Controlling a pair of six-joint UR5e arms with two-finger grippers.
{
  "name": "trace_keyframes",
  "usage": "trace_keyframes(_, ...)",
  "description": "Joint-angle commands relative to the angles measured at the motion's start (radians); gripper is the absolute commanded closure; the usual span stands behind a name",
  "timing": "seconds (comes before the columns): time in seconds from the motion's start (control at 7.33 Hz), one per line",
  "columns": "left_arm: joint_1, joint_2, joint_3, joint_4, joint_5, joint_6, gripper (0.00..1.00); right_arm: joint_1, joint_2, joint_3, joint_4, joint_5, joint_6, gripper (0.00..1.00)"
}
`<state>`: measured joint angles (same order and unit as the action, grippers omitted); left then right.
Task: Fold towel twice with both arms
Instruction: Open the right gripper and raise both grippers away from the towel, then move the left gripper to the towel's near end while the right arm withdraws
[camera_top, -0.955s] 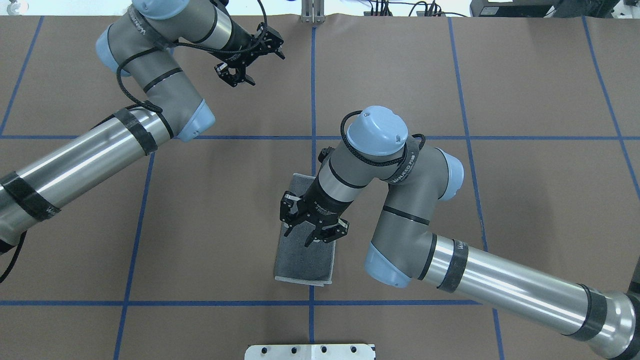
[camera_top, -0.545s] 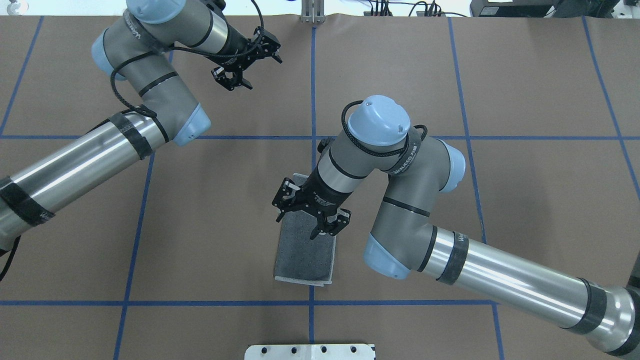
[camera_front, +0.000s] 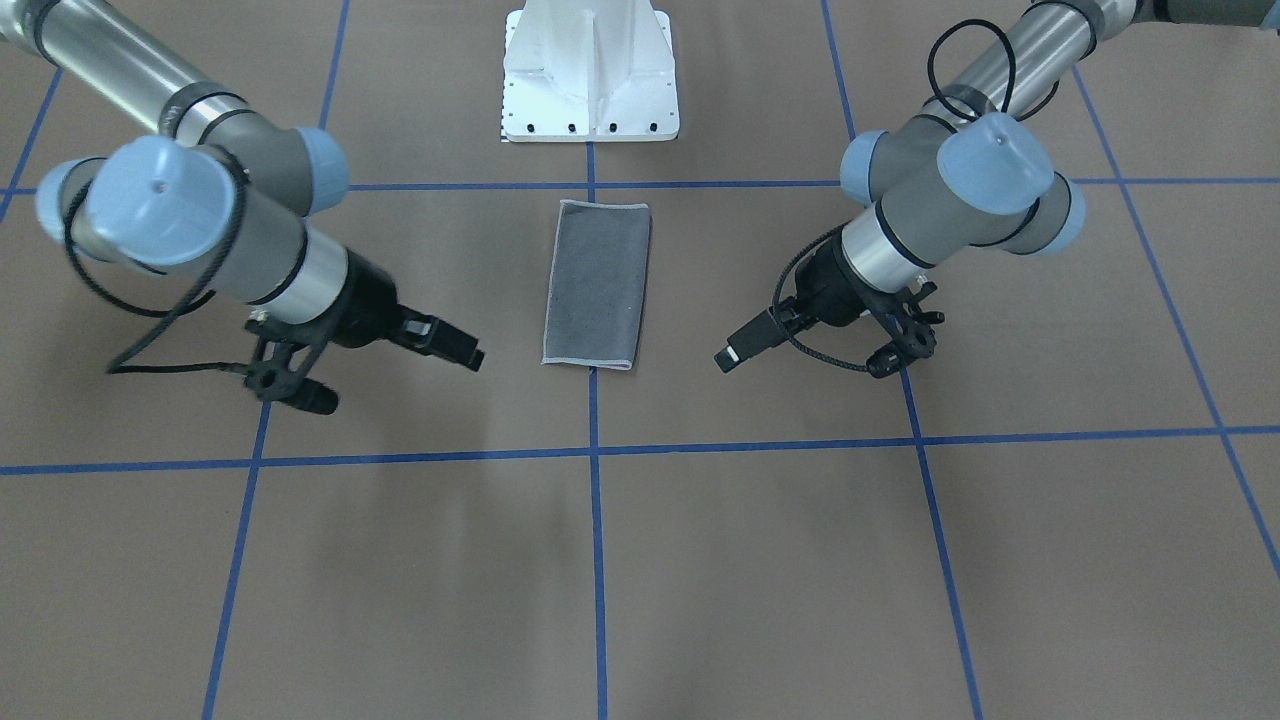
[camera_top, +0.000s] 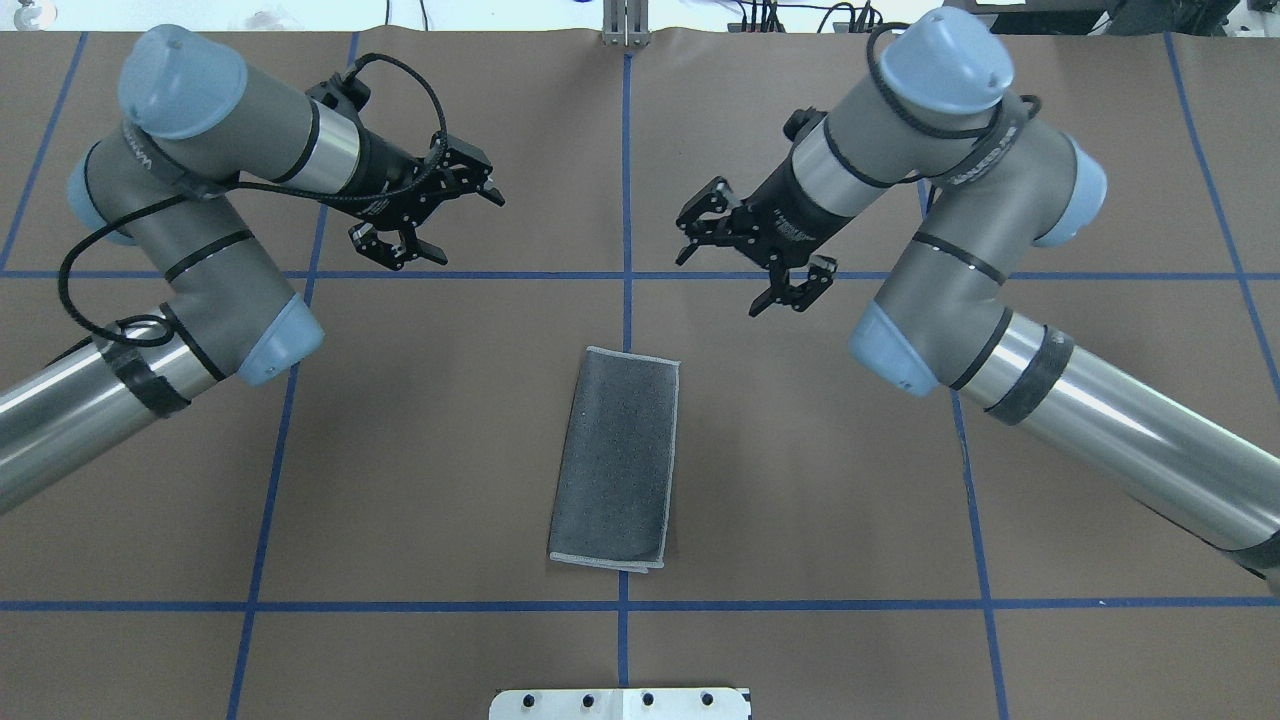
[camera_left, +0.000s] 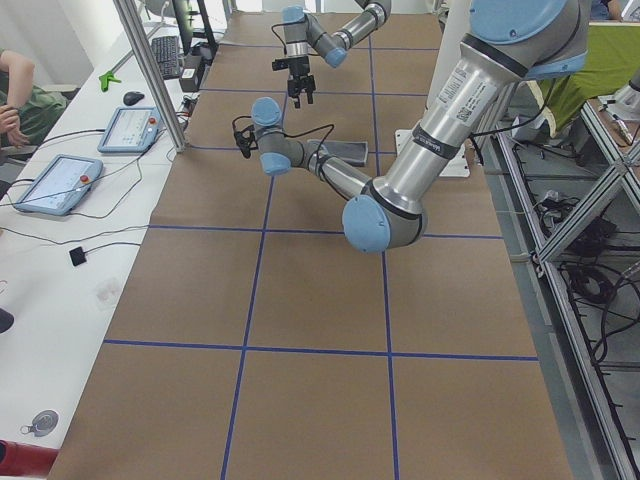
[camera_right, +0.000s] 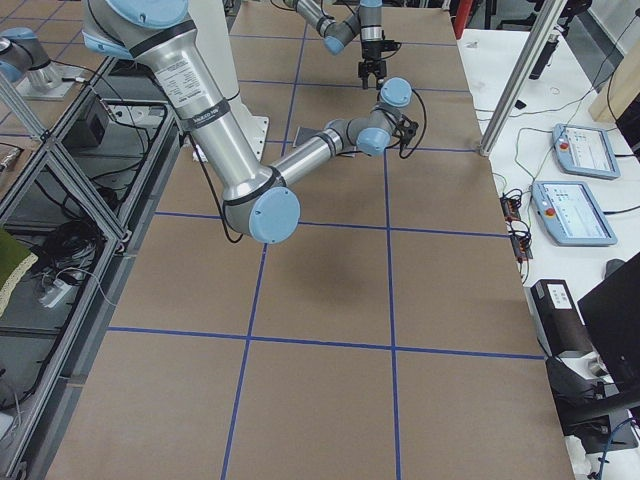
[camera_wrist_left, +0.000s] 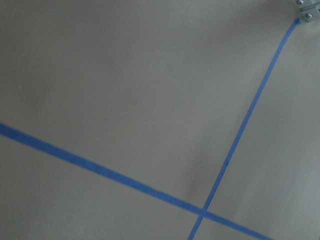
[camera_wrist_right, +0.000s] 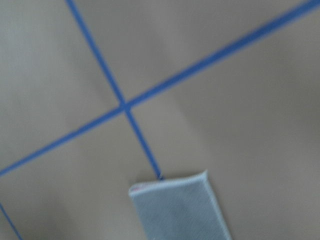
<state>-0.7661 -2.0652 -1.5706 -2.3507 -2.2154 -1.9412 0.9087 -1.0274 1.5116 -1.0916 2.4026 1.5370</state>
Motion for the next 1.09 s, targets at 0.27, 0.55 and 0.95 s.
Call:
trace_keyframes(0.27,0.360,0.039,-0.213,0.263,0.326,-0.090,0.00,0.150,-0.097,-0.073,-0.002,0.003,-0.327,0.00)
trace_keyframes(0.55,0.401,0.060,-0.212,0.263,0.339,-0.091,0.00,0.148,-0.095,-0.079,0.001,0.001,-0.327,0.00)
trace_keyframes(0.95,0.465,0.062,-0.198,0.263,0.368,-0.090,0.00,0.147,-0.103,-0.077,0.007,0.001,-0.327,0.00)
